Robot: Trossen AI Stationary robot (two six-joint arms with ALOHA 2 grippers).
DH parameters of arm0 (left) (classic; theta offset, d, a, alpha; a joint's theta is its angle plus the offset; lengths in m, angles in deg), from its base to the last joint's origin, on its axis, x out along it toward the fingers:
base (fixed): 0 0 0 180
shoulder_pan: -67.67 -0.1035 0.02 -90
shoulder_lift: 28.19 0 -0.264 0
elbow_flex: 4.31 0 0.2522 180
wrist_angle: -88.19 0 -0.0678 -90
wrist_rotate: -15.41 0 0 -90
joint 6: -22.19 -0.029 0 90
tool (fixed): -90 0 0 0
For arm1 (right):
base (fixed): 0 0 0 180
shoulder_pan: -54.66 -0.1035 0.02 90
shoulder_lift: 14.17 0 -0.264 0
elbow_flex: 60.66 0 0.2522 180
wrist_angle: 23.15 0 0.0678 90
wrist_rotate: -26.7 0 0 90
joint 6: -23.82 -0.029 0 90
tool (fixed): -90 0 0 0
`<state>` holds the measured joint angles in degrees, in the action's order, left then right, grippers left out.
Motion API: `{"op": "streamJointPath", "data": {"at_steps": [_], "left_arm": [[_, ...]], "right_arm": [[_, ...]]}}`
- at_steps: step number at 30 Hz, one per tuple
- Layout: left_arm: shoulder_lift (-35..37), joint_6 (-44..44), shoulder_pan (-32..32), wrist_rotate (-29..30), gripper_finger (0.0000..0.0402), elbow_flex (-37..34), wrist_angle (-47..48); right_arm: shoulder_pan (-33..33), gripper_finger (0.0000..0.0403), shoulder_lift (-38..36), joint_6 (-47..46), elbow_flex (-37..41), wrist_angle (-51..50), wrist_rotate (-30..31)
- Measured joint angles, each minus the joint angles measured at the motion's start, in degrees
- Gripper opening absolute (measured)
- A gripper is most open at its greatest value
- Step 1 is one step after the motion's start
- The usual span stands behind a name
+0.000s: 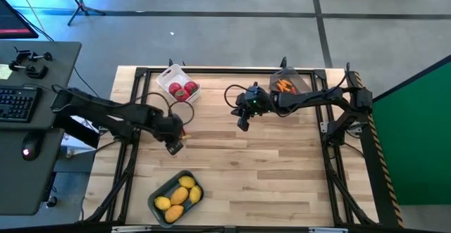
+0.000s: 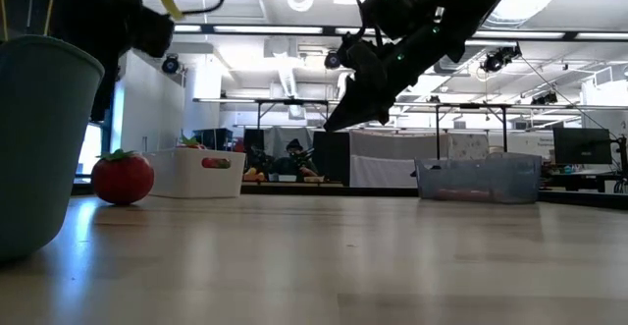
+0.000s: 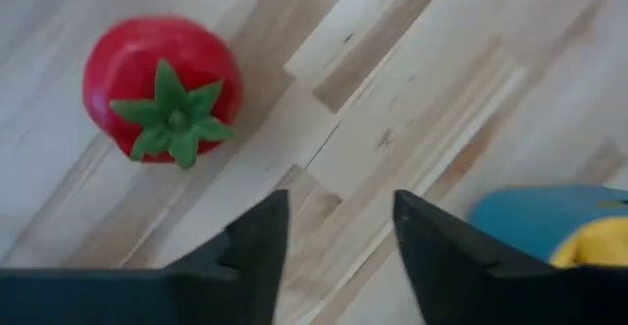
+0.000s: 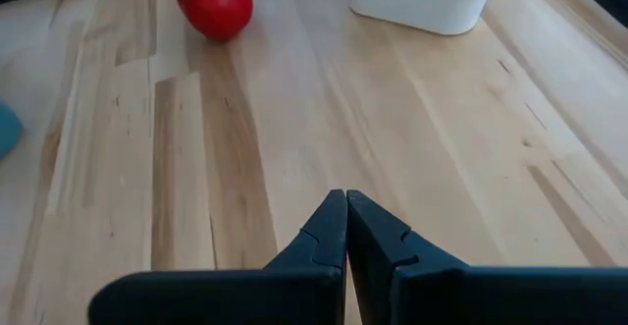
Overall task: Sort produce into baskets
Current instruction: Put the tomato into the white bin
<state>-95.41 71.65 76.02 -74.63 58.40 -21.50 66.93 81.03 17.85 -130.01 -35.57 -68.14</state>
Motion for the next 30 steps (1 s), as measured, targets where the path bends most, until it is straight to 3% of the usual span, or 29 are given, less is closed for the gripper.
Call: {"op": "streamJointPath", "data": {"at_steps": [6,10,30], "left_arm": [[-5.90,-0.34,-3.13,-0.94,0.0259,0.02,1.74],[-9.17,-2.61,-6.09,-0.90,0.0292,0.03,3.76],[-12.32,-11.33,-12.64,3.67,0.0298,0.07,3.59]], "right_arm": [[0.09,0.0000,0.00,1.09,0.00,-0.02,-2.61],[0.09,0.0000,0.00,1.81,0.00,-0.29,-3.04],[0.11,0.0000,0.02,2.40,0.00,-1.18,-3.13]]}}
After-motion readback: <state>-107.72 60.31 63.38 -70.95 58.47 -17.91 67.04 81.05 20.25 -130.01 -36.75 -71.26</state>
